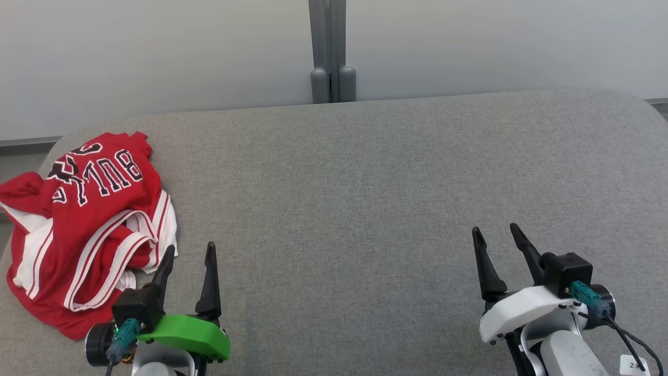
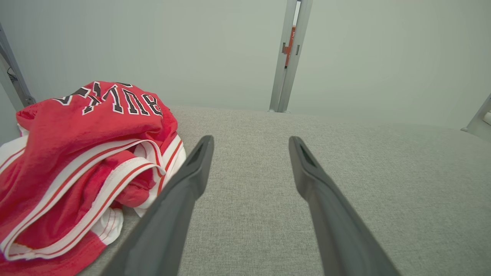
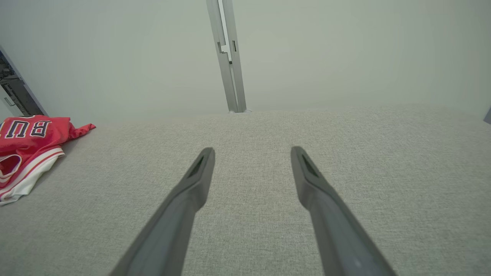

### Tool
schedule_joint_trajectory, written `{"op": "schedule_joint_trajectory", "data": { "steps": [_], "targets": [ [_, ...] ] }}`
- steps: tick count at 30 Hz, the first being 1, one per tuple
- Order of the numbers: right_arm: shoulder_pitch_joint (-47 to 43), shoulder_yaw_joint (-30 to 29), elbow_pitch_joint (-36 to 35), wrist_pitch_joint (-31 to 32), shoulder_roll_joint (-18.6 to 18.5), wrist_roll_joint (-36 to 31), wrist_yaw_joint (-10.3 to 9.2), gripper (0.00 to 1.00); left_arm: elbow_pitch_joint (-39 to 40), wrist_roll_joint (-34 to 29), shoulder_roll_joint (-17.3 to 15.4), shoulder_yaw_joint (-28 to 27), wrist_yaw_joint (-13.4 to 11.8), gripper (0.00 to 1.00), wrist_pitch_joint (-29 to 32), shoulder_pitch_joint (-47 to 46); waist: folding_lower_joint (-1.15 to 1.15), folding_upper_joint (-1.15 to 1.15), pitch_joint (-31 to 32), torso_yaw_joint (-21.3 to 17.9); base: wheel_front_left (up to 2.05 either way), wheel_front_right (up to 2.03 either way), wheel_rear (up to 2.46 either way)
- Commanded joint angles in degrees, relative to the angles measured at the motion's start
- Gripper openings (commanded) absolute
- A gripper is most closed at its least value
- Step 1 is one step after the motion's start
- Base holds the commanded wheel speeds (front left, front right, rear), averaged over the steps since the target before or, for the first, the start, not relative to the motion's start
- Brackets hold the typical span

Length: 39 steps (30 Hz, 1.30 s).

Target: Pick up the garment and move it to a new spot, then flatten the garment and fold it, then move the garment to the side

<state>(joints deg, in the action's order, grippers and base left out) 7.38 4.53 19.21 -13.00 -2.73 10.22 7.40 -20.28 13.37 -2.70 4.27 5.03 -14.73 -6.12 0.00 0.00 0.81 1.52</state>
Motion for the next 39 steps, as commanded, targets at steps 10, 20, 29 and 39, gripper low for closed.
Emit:
{"op": "schedule_joint_trajectory", "data": {
  "steps": [10, 20, 29, 39],
  "targets": [
    [0.54, 0.03, -0.05, -0.76, -0.26, -1.15, 0.16, 1.00, -0.38, 1.39, -0.34, -0.27, -0.77, 1.00, -0.51, -0.68, 0.00, 0.00, -0.22, 0.19, 0.00, 0.00, 0.00],
    [0.55, 0.09, -0.13, -0.78, -0.26, -0.79, 0.10, 1.00, -0.43, 1.91, -0.34, -0.26, -0.81, 1.00, -0.45, -0.87, 0.00, 0.00, -0.49, 0.24, 0.00, 0.00, 0.00],
    [1.07, 0.14, -0.39, -0.65, -0.25, -1.34, 0.10, 1.00, -0.28, 2.35, -0.34, 0.01, -1.13, 1.00, -0.45, -1.13, 0.00, 0.00, -0.62, 1.62, 0.00, 0.00, 0.00],
    [0.37, -0.04, -0.26, -0.85, -0.25, -1.45, 0.10, 1.00, -0.94, 1.18, -0.41, -0.86, -1.29, 1.00, -0.44, -0.29, 0.00, 0.00, -0.04, 9.55, 0.00, 0.00, 0.00]
  ]
}}
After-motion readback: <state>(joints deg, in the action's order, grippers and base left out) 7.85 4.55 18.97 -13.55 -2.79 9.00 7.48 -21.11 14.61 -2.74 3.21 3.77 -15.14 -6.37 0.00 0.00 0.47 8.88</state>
